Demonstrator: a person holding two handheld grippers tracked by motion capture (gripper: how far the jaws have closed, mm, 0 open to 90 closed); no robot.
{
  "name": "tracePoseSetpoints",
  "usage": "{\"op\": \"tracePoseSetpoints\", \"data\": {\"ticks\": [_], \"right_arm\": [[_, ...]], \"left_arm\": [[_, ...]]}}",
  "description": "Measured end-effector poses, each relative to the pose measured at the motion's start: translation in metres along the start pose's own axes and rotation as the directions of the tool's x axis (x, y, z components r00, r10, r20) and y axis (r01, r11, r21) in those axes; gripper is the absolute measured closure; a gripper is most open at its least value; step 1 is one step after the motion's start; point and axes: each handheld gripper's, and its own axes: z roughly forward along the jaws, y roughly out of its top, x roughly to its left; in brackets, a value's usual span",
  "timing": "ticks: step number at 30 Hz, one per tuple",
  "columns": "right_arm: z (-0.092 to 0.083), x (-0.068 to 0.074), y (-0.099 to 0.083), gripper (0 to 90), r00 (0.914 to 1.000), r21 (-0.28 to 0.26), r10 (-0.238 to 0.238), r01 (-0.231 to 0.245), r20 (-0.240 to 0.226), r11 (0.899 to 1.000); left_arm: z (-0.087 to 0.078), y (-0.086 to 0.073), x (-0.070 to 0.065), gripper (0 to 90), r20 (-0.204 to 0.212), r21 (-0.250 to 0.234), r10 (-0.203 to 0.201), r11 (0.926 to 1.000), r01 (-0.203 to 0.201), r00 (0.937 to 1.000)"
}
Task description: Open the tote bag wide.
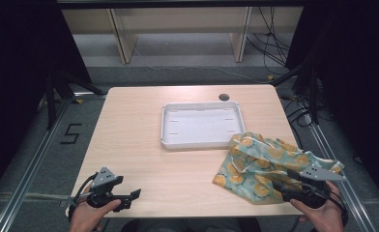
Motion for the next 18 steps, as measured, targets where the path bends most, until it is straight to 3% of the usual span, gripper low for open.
{"op": "tracePoseSetpoints", "data": {"ticks": [5,9,12,15,18], "right_arm": [[0.0003,0.0023,0.0006,27.6,0.9998,0.011,0.02,-0.02,0.004,1.0],[0.0012,0.0024,0.0011,26.9,0.9996,0.007,0.023,-0.023,0.014,1.0],[0.0013,0.0003,0.0015,26.5,0.9998,0.001,-0.016,0.016,0.008,1.0],[0.0026,0.0001,0.002,26.1,0.9997,-0.004,-0.024,0.024,0.001,1.0],[0.0038,0.0036,0.0032,25.9,0.9999,0.006,0.008,-0.008,-0.009,1.0]], "left_arm": [[0.0011,0.0003,-0.0015,16.8,-0.008,-0.005,-0.02,0.9998,0.02,0.9998],[0.0003,0.0007,-0.0001,16.8,0.004,0.005,0.003,1.0,-0.003,1.0],[0.0003,0.0004,-0.0001,16.8,0.004,0.003,0.007,1.0,-0.007,1.0],[0.0014,0.0003,-0.001,16.8,0.002,-0.008,-0.008,0.9999,0.008,1.0],[0.0006,0.0005,-0.0003,16.8,0.0,0.004,0.007,1.0,-0.007,1.0]]}}
